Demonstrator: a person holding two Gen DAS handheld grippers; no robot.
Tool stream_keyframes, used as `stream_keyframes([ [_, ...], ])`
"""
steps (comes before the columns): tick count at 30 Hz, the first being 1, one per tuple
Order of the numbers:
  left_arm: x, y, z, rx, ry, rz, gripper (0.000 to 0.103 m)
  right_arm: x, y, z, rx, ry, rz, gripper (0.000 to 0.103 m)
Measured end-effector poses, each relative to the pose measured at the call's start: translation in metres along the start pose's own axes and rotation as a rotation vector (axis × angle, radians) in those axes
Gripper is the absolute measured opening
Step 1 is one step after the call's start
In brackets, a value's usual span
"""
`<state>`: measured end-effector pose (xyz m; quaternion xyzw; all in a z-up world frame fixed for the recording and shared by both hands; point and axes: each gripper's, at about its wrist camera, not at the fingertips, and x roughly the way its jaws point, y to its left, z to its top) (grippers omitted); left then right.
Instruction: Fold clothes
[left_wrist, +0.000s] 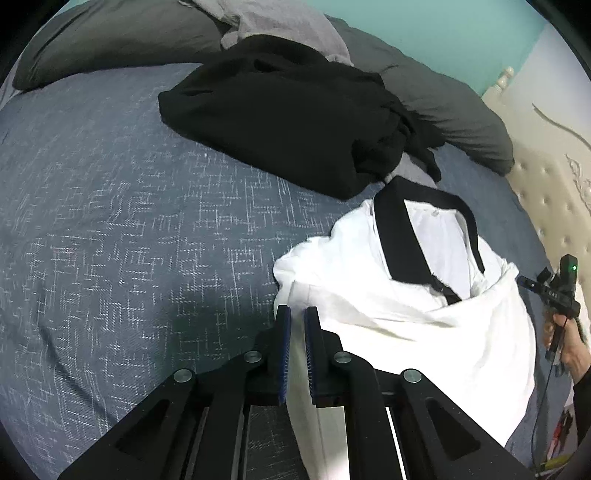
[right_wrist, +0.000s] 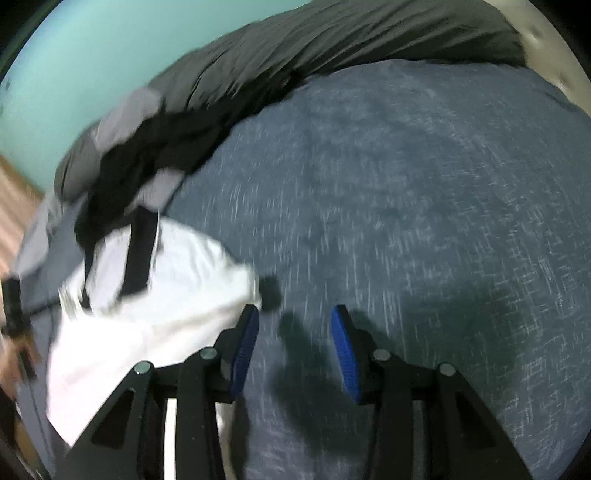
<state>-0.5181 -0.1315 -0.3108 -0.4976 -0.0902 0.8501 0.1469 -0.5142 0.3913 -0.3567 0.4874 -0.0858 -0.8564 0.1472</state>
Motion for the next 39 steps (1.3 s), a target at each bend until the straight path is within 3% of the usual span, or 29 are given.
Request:
stream_keyframes([
  [4, 0.003, -0.001, 0.002, 0.001, -0.003, 0.006, 0.008, 0.011, 0.017, -0.005, -0.093, 0.022, -0.003, 0.041],
  [8, 0.010, -0.008, 0.008, 0.010, -0.011, 0.005, 0.008, 0.019, 0.028, 0.010, -0.096, -0.008, -0.005, 0.041],
  [11, 0.012, -0.008, 0.011, -0.002, -0.035, -0.010, 0.008, 0.028, 0.033, 0.022, -0.088, -0.015, -0.060, 0.031],
  [12, 0.012, -0.008, 0.011, -0.007, -0.040, -0.015, 0.008, 0.028, 0.034, 0.025, -0.076, -0.029, -0.062, 0.021],
  [15, 0.017, -0.008, 0.014, -0.022, -0.050, -0.029, 0.003, 0.034, 0.035, 0.037, -0.046, -0.047, -0.088, 0.015],
  [18, 0.017, -0.003, 0.015, -0.070, -0.070, -0.039, 0.002, 0.039, 0.032, 0.044, -0.005, -0.047, -0.106, 0.015],
  [22, 0.010, 0.000, 0.013, -0.079, -0.103, -0.035, 0.002, 0.031, 0.015, 0.041, 0.097, -0.093, -0.035, 0.015],
  [26, 0.007, 0.000, 0.011, -0.059, -0.101, -0.023, 0.002, 0.035, 0.018, 0.035, 0.068, -0.084, 0.003, 0.031],
  [31, 0.006, 0.002, 0.009, -0.054, -0.112, -0.034, 0.002, 0.036, 0.025, 0.026, 0.034, -0.087, 0.009, 0.031],
  [34, 0.006, -0.003, 0.010, -0.030, -0.115, -0.044, 0.002, 0.038, 0.035, 0.025, -0.021, -0.077, 0.005, 0.031],
  [39, 0.005, -0.013, 0.006, 0.023, -0.121, -0.047, 0.003, 0.040, 0.040, 0.020, -0.055, -0.081, -0.003, 0.015],
])
